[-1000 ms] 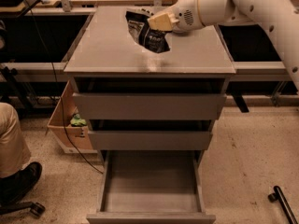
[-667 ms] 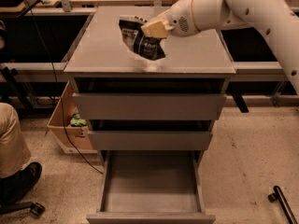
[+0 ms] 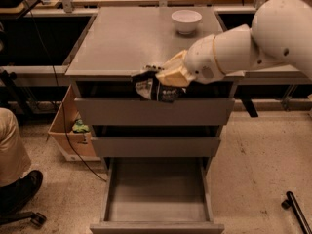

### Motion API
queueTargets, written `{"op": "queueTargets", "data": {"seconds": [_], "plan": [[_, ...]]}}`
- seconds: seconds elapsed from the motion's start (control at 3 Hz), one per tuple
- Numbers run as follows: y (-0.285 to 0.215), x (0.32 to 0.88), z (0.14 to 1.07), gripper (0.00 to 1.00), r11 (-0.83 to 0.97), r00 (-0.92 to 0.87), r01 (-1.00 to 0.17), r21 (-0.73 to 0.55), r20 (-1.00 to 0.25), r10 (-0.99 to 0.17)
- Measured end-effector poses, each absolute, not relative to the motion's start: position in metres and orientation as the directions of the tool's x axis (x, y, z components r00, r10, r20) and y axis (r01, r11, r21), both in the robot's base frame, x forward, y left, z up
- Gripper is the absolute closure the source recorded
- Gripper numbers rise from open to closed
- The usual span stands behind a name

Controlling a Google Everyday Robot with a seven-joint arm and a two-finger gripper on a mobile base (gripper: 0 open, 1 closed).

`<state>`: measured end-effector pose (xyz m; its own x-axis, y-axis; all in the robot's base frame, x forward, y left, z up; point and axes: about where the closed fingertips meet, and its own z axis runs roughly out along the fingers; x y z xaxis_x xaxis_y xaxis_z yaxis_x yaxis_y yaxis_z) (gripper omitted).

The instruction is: Place blue chip bag into bottom drawer

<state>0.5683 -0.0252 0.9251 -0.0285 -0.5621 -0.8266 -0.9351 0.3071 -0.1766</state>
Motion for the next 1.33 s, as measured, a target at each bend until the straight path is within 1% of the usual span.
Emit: {"op": "queueTargets", "data": {"seconds": [0.33, 0.67, 1.0, 1.33], "plan": [[-0.033, 0.533, 0.882, 1.0, 0.228, -0.002, -0.956, -0.187, -0.77, -0.638], [-0.033, 0.533, 0.882, 1.0, 0.228, -0.002, -0.956, -0.187, -0.77, -0.639], [-0.039, 0.53, 0.872, 1.0, 0.222, 0.006, -0.951, -0.215, -0.731, -0.682], [-0.049, 0.519, 0.833, 1.0, 0.176, 0.047, -0.945, -0.274, -0.65, -0.759]]}}
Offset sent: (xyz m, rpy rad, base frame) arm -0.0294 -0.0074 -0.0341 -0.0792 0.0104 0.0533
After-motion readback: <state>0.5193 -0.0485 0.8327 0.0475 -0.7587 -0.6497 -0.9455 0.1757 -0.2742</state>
